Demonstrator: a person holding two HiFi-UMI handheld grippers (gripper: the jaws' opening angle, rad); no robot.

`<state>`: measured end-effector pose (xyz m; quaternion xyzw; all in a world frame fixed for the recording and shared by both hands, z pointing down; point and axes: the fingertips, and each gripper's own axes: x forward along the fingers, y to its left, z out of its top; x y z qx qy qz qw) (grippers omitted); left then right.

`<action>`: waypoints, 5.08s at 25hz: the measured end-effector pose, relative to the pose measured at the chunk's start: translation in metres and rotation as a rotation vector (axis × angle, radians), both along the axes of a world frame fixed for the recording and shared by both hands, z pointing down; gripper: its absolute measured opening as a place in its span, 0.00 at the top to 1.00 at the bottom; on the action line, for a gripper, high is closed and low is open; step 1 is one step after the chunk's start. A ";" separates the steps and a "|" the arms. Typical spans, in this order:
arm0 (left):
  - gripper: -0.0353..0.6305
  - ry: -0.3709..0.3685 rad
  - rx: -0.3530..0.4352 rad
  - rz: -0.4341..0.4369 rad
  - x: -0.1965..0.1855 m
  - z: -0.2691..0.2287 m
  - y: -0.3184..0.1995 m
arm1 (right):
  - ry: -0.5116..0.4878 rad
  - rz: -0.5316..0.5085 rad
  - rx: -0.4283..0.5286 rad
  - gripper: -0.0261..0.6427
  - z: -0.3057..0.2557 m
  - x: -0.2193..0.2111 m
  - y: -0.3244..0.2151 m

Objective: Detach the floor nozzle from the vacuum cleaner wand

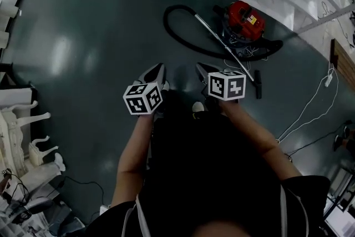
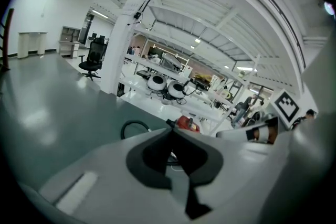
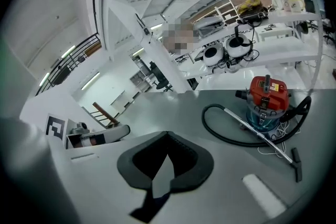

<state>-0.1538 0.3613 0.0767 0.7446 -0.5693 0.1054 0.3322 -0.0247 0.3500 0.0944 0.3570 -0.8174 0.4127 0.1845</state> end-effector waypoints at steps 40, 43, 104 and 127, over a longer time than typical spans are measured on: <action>0.94 0.112 -0.079 0.454 -0.111 0.045 -0.226 | 0.104 0.413 -0.126 0.97 0.054 -0.096 -0.172; 0.94 0.070 -0.077 0.492 -0.099 0.045 -0.247 | 0.103 0.409 -0.126 0.97 0.055 -0.091 -0.197; 0.94 -0.192 -0.373 0.924 0.002 0.408 -0.491 | 0.299 0.344 -0.227 0.97 0.393 -0.041 -0.418; 0.94 -0.202 -0.323 0.572 0.009 0.580 -0.543 | 0.579 -0.062 -0.020 0.85 0.559 -0.007 -0.471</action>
